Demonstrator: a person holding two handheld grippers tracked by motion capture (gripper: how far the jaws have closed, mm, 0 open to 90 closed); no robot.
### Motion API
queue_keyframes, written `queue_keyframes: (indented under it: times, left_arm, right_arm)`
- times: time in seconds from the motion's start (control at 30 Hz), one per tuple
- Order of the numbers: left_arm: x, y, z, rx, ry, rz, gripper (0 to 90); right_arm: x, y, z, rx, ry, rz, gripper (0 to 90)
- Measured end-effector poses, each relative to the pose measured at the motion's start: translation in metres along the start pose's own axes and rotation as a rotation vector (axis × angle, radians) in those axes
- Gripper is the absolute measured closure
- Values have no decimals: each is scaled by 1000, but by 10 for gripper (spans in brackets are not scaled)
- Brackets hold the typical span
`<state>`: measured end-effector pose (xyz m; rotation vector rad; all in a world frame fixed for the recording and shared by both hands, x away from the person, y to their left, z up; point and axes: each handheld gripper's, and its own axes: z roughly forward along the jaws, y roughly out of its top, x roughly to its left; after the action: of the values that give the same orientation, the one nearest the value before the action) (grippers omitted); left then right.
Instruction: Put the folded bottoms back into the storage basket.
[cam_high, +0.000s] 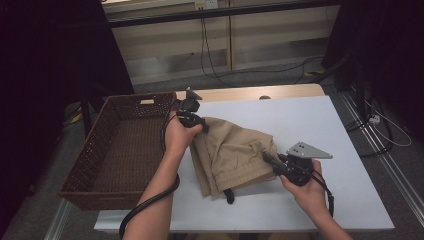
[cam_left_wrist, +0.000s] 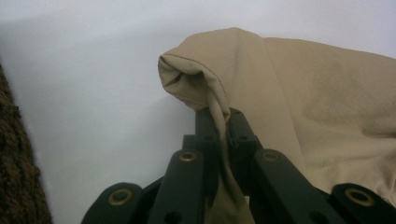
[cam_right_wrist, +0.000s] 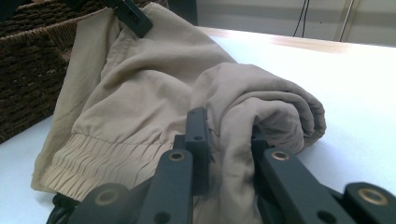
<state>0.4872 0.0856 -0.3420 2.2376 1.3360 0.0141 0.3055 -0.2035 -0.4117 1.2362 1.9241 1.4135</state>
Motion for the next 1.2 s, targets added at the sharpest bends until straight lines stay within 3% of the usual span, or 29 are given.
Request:
queue_keyframes:
  times: [0.87, 1.2]
  left_arm:
    - [6, 13, -40, 10, -33, -18, 860]
    - [9, 19, -53, 38, -30, -27, 860]
  right_arm:
    - [15, 23, 0, -62, 17, -12, 798]
    - [22, 34, 1, -82, 25, -29, 798]
